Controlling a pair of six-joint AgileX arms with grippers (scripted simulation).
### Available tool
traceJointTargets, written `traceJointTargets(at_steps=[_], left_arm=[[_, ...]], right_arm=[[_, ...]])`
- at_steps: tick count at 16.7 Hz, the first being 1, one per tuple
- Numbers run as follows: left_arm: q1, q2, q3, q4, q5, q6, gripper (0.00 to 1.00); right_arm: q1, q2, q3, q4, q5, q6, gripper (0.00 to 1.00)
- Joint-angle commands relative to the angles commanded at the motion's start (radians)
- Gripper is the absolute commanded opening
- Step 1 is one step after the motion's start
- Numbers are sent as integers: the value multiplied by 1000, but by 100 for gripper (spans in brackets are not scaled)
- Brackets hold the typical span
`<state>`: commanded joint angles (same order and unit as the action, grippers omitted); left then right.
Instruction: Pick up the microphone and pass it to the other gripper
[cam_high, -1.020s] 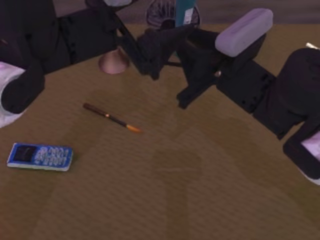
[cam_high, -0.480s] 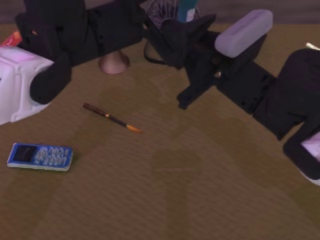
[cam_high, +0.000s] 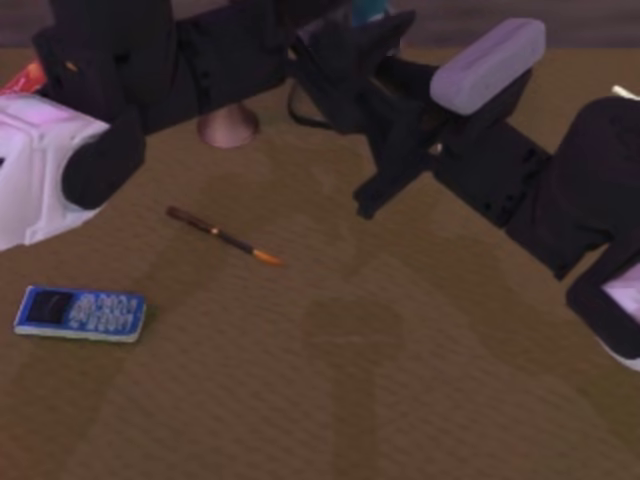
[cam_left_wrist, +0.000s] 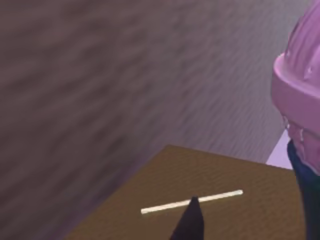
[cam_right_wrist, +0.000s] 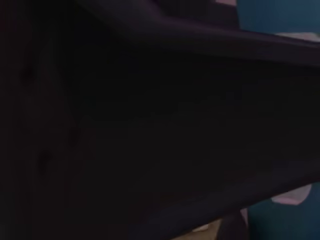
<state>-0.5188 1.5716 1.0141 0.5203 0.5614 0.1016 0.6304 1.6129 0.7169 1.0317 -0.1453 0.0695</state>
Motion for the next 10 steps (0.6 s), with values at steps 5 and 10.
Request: traceJointTargets(at_steps=[5,10], left_arm=[[0,0,0,0,0,0,0],[0,0,0,0,0,0,0]], right_arm=[[0,0,0,0,0,0,0],[0,0,0,0,0,0,0]])
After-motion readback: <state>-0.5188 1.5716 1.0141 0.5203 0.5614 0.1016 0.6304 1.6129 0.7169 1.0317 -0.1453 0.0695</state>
